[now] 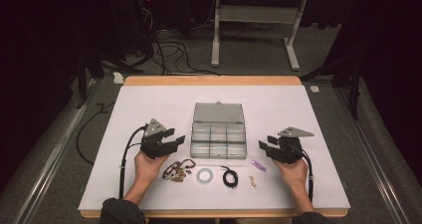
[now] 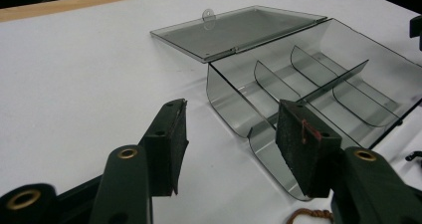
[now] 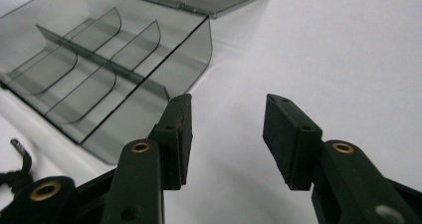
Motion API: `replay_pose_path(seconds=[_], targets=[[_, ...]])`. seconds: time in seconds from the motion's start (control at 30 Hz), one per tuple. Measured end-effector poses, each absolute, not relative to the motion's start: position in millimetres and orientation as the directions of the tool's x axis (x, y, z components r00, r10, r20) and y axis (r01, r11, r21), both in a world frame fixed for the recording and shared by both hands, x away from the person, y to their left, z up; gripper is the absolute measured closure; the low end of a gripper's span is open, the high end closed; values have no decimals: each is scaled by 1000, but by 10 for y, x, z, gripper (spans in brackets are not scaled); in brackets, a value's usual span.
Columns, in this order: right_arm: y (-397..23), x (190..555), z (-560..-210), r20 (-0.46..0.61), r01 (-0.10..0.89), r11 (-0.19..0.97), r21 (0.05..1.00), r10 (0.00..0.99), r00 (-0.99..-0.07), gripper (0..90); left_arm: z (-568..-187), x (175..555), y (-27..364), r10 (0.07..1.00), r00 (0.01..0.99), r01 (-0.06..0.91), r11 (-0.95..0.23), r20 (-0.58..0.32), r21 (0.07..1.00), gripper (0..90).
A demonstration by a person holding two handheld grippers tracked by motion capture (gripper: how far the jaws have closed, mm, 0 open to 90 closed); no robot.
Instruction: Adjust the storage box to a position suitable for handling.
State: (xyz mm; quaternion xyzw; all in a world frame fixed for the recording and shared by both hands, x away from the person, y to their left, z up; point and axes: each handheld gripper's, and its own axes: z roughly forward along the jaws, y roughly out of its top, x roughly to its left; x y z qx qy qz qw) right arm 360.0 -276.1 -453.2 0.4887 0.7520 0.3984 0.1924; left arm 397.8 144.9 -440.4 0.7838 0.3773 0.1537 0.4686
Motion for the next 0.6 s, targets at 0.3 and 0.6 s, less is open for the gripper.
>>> replay_pose_path(seconds=[0.3, 0.6], targets=[[-2735, 3484, -4662, 45, 588, 253, 769, 895, -443, 556, -4458, 3815, 1494, 739, 665, 451, -282, -108, 847, 461], [-2647, 3502, -4801, -25, 607, 309, 733, 902, -430, 541, -4520, 3640, 1524, 742, 660, 475, -291, -117, 830, 460]])
